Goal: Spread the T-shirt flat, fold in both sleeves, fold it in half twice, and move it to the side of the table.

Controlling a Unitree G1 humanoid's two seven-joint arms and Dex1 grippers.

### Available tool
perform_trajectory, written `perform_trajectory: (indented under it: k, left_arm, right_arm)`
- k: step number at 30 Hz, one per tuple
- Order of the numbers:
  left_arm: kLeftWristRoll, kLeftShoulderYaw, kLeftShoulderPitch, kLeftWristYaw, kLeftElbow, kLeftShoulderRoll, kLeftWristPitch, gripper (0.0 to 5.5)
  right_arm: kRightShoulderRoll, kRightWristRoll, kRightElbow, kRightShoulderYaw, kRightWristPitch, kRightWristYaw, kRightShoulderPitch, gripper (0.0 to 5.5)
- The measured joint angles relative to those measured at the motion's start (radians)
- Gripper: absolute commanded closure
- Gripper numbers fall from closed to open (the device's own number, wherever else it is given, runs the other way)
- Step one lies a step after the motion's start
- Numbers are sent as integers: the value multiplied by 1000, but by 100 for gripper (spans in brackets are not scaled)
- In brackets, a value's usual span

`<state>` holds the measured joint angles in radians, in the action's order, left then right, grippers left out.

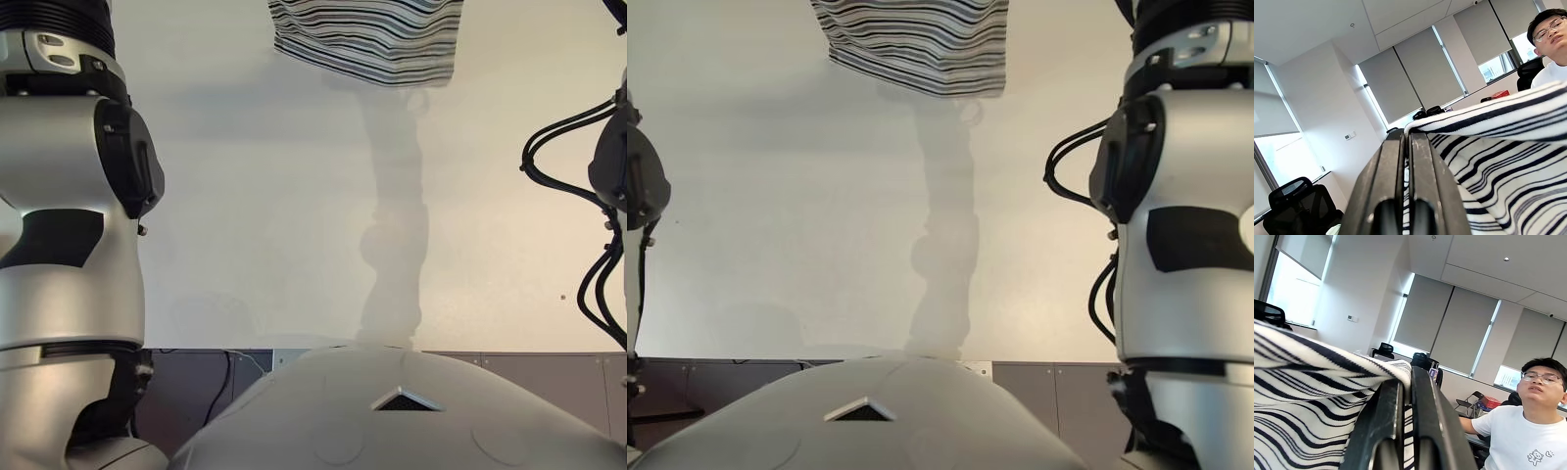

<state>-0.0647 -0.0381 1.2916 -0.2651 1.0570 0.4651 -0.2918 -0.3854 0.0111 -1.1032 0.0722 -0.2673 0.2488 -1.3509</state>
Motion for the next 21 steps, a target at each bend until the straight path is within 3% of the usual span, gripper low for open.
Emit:
perform_trajectory:
  k: [4,11,14,17,19,21]
  left_arm:
    - [54,-28,-67,-76,-136,13,27,540]
    - [438,-125,-485,-220,-758,18,362,540]
    - [672,-161,-802,-277,-1043,37,497,540]
    - [702,-129,-1233,-407,-1231,93,527,540]
    - [624,-54,-1532,-514,-1293,166,512,540]
    - [455,46,-1776,-607,-1329,270,434,540]
  right_arm:
    - [-19,48,220,9,75,100,165,534]
    - [-46,354,793,84,402,272,583,534]
    - [-102,552,1043,154,528,346,847,534]
    - [-164,598,1235,140,578,446,1197,534]
    - [-243,511,1311,48,571,526,1440,534]
    - [-362,322,1353,-119,517,610,1655,534]
